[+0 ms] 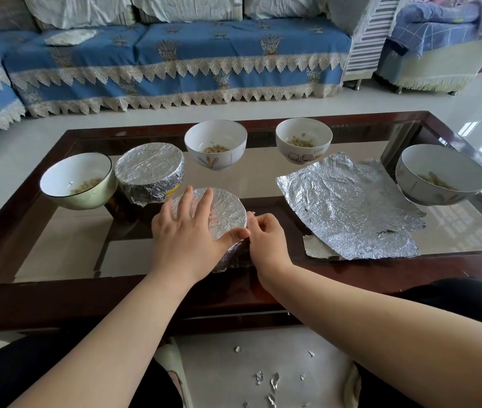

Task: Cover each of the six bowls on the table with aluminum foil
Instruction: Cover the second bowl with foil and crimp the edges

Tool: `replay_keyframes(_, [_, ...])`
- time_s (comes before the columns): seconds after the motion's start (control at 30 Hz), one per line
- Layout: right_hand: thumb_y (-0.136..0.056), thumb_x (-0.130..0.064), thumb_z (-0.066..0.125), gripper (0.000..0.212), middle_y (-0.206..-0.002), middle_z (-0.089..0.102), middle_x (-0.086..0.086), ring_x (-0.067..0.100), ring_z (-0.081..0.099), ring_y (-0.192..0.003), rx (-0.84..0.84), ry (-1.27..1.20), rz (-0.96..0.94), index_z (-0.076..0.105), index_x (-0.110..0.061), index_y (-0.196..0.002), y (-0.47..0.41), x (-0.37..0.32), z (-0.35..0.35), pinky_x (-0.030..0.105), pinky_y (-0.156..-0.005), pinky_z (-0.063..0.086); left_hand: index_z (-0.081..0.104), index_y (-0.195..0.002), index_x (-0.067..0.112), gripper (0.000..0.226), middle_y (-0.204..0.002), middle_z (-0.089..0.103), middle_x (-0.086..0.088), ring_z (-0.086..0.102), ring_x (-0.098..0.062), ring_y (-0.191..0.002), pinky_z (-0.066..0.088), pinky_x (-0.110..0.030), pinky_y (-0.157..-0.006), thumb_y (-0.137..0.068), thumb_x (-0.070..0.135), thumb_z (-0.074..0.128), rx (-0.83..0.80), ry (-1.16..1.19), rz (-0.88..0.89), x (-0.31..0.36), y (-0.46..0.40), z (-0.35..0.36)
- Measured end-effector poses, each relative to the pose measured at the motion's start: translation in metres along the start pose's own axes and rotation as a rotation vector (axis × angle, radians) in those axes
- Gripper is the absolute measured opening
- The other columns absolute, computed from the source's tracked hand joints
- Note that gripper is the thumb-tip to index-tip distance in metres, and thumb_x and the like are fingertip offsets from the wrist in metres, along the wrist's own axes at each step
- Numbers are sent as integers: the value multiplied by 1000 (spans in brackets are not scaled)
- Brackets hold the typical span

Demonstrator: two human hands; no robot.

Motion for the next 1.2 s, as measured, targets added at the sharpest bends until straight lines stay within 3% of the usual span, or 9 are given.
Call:
replay_keyframes(0.23, [-98,-23,52,9,-85,60,-6,7,55,-78,27,-50,-16,58,-16,-99,-3,3,8,27,-81,46,12,-158,35,121,-167,7,-4,4,-34,-151,14,-52,-118,-54,97,-5,-2,-2,-3,1,-1,0])
replay_keyframes(0.37, [-97,-16,52,11,-94,64,-3,9,60,-84,7,-103,-6,57,-17,-107,-5,4,11,29,-85,49,12,-158,36,120,-167,7,-4,5,-35,-151,15,-53,-118,-55,96,-5,-4,-4,1,1,0,-1])
replay_keyframes(0.57, [-85,8,47,31,-77,57,-8,3,50,-67,-27,-35,-53,49,-23,-84,-7,3,7,19,-71,39,14,-157,37,120,-166,9,-3,8,-37,-150,17,-53,-117,-55,97,-6,-7,-5,-23,2,-1,1])
replay_keyframes(0.77, [-78,13,29,37,-60,62,-10,12,50,-57,-179,-161,34,55,-11,-88,-7,-1,-5,23,-53,41,15,-157,35,114,-167,8,-3,8,-39,-149,18,-55,-115,-61,90,-11,-37,0,-71,9,-1,-1])
replay_keyframes(0.83, [-87,7,33,28,-67,67,-7,13,59,-66,-238,-258,43,57,-5,-94,-4,-2,-7,22,-60,48,12,-157,35,111,-167,4,-2,6,-38,-150,18,-55,-116,-64,90,-13,-62,16,-82,10,-1,-5])
replay_keyframes(0.9, [-99,-15,41,21,-93,72,0,13,67,-92,-263,-289,25,59,-5,-100,-2,3,-5,27,-83,51,9,-157,36,106,-167,-1,-1,3,-35,-151,16,-53,-117,-68,91,-8,-110,61,-89,8,-2,-10])
replay_keyframes(1.0, [-93,-64,40,47,-120,66,-3,13,59,-119,-295,-106,-53,65,-27,-111,5,10,-2,40,-105,42,-1,-157,39,109,-166,-14,1,-1,-33,-152,12,-50,-119,-61,90,2,-208,81,-54,3,-2,-20])
replay_keyframes(1.13, [-103,-34,40,26,-132,49,-6,-12,38,-124,-238,42,-241,59,-27,-119,13,7,-9,11,-108,29,-20,-154,39,125,-161,-32,1,-15,-30,-151,4,-50,-121,-50,96,18,-359,43,10,-8,4,-24])
replay_keyframes(1.2, [-103,-25,41,25,-126,47,-9,-14,38,-120,-217,60,-273,55,-29,-123,17,5,-9,8,-104,30,-22,-153,39,130,-159,-35,3,-18,-28,-150,4,-50,-121,-46,97,23,-362,51,13,-11,5,-20])
Point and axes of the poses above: each hand's wrist, its own y-axis away from the middle knuckle, its own z-axis out of the palm, x = y × z, the point moved 3 cm from there along -y, towards the middle knuckle
